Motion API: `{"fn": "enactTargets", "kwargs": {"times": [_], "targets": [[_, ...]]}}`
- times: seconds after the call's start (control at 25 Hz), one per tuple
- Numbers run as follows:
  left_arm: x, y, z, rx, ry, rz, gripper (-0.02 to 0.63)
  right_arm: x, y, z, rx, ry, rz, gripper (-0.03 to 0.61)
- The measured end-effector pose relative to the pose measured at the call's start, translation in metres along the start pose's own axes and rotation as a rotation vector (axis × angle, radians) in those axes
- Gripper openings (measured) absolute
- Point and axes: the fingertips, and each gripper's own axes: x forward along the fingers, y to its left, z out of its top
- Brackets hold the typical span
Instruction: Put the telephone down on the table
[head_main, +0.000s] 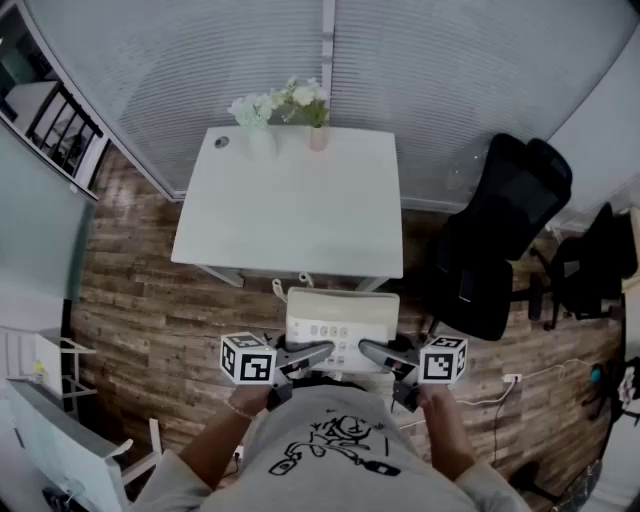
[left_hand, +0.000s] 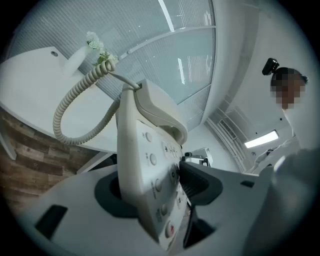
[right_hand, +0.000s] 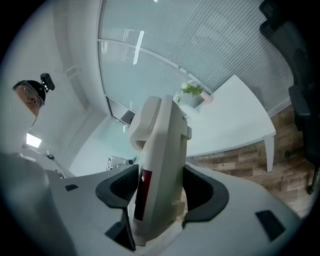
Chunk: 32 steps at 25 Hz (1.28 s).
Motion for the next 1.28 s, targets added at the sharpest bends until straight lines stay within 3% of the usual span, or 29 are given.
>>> {"fn": "enactTargets", "kwargs": {"times": [1.28], "targets": [[0.029, -0.009, 0.007, 0.004, -0.017, 0.025, 0.245, -0.022, -0.013, 0.016, -0.003, 0.02, 0.013, 0.296]]}}
